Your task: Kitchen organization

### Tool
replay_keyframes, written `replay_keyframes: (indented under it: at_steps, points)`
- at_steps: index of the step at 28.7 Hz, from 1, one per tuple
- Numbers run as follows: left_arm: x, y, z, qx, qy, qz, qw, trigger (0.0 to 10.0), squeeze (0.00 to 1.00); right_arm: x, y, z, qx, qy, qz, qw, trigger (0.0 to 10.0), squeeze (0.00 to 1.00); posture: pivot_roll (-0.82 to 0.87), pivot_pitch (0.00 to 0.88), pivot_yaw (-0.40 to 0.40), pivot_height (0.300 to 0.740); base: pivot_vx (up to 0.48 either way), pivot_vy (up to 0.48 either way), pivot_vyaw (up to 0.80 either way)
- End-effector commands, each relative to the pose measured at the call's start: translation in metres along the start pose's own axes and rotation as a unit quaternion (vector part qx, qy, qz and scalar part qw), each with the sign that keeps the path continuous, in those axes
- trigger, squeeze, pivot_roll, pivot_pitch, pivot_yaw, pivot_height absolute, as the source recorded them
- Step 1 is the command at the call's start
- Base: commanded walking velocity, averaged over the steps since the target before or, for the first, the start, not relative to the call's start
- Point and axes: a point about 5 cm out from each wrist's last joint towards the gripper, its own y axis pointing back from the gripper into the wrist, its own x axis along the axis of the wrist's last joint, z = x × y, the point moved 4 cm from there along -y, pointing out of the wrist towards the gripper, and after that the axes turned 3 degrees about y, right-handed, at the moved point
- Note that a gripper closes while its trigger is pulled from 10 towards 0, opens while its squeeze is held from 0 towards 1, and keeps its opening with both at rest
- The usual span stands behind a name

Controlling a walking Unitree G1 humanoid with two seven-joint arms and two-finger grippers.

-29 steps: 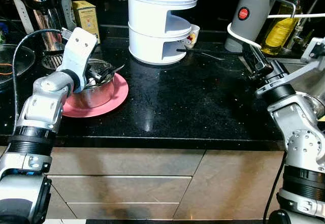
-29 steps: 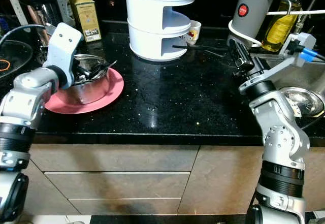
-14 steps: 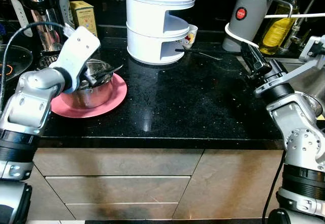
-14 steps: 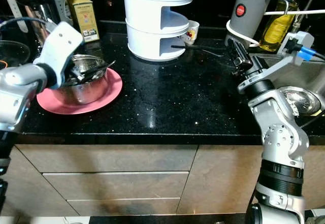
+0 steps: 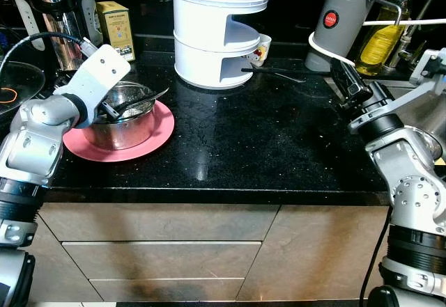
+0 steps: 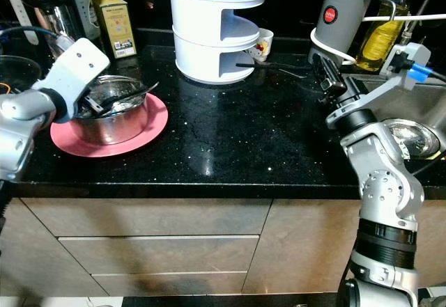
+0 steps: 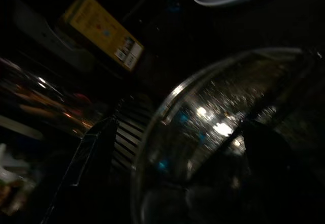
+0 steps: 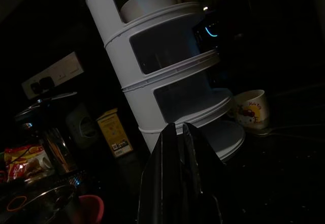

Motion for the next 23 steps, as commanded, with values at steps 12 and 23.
replay_keyframes:
  at_steps: [12,23]
  points:
    - [-0.004,-0.016,0.009,-0.043,-0.001,-0.006,0.999,10.0,0.0,0.009,0.006,0.003,-0.006,0.015,-0.006,1.0,10.0,0.0,-0.06,0.0,-0.095,0.74,0.0,0.0,0.0]
    - [-0.014,-0.02,0.021,-0.094,0.014,-0.025,0.995,10.0,0.0,0.01,0.009,0.001,-0.006,0.018,-0.015,1.0,10.0,0.0,-0.06,0.0,-0.097,0.74,0.0,0.0,0.0]
